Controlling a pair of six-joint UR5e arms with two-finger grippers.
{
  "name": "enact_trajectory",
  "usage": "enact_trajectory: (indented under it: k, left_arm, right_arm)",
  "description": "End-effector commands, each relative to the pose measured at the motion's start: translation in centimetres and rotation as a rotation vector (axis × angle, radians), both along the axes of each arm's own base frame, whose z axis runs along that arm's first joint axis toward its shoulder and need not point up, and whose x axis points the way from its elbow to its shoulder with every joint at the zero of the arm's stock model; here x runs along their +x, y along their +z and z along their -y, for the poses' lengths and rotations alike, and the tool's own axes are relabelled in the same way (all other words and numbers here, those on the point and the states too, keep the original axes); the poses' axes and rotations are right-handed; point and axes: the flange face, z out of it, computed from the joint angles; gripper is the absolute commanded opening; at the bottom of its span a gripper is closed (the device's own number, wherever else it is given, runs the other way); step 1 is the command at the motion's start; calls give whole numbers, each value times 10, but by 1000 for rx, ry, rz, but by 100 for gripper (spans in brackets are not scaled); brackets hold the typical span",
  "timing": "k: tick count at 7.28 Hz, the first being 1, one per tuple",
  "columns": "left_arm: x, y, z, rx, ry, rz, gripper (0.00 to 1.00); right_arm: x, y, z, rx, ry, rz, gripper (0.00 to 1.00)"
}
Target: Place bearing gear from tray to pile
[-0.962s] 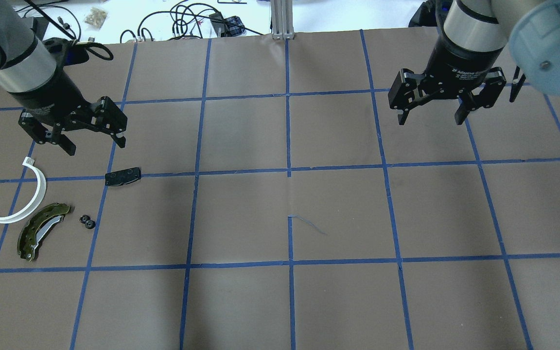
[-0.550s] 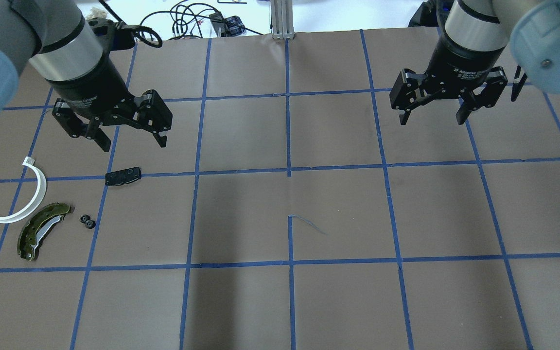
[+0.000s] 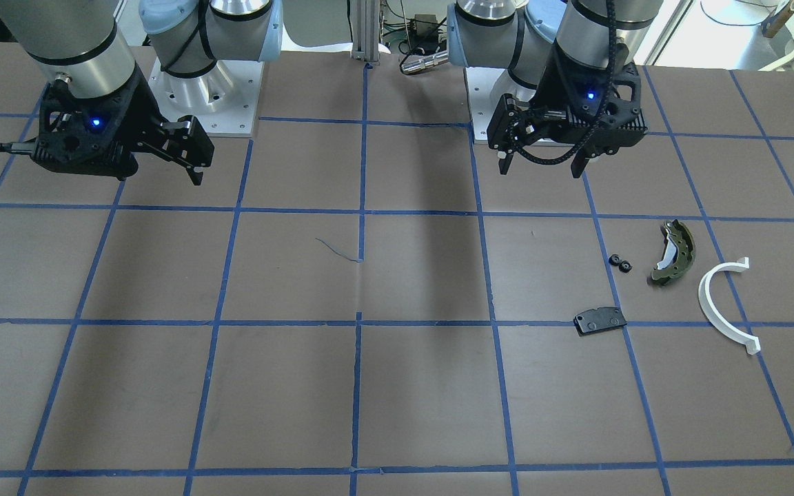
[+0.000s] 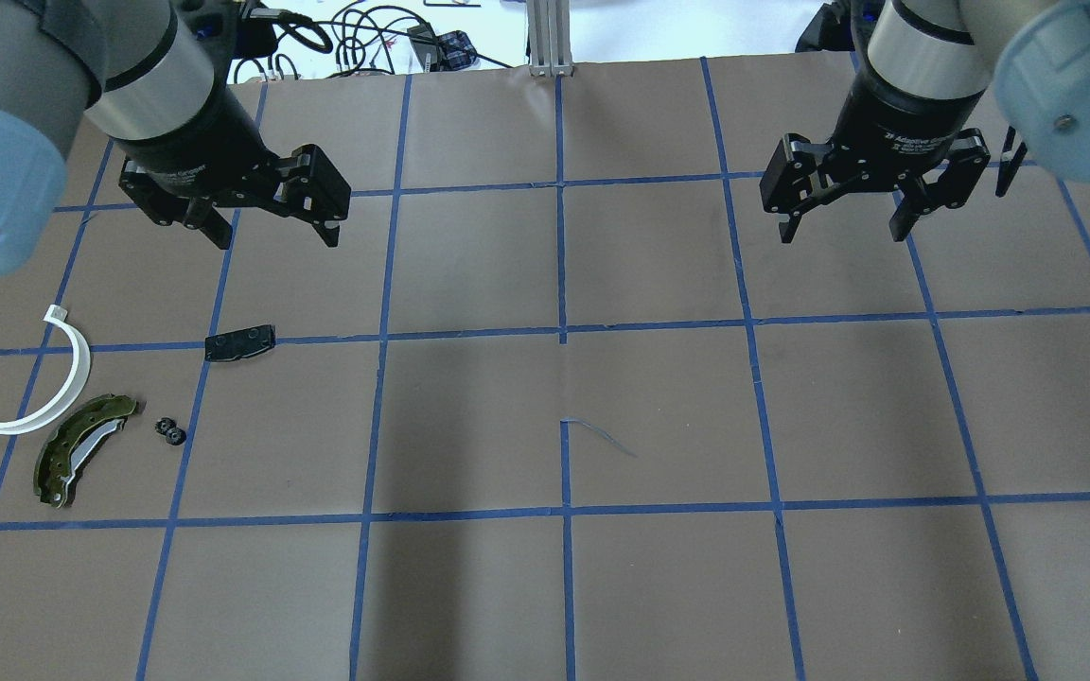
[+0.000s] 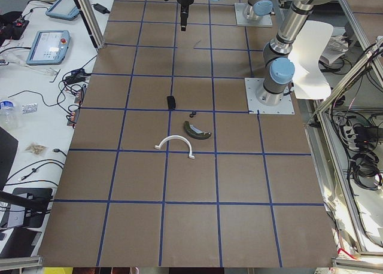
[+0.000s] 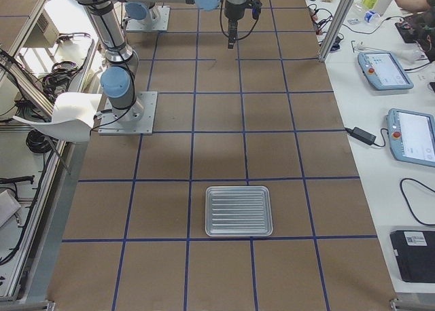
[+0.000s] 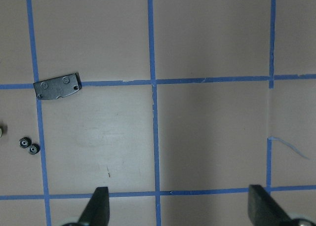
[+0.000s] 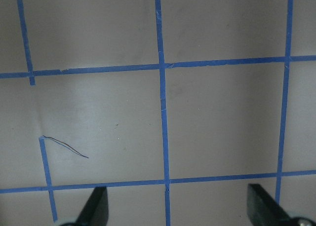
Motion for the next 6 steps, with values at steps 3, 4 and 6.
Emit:
enact_trajectory:
  k: [3, 4, 6]
  left_arm:
    - [2, 3, -1, -5, -7, 1, 100]
    - [3, 4, 0, -8, -3, 2, 100]
    - [3, 4, -1, -6, -3, 2, 100]
  right_arm:
    - [0, 0, 1, -2, -1, -3, 100]
    - [0, 1, 0, -5, -2, 3, 100]
    - [-1, 1, 0, -5, 0, -8, 100]
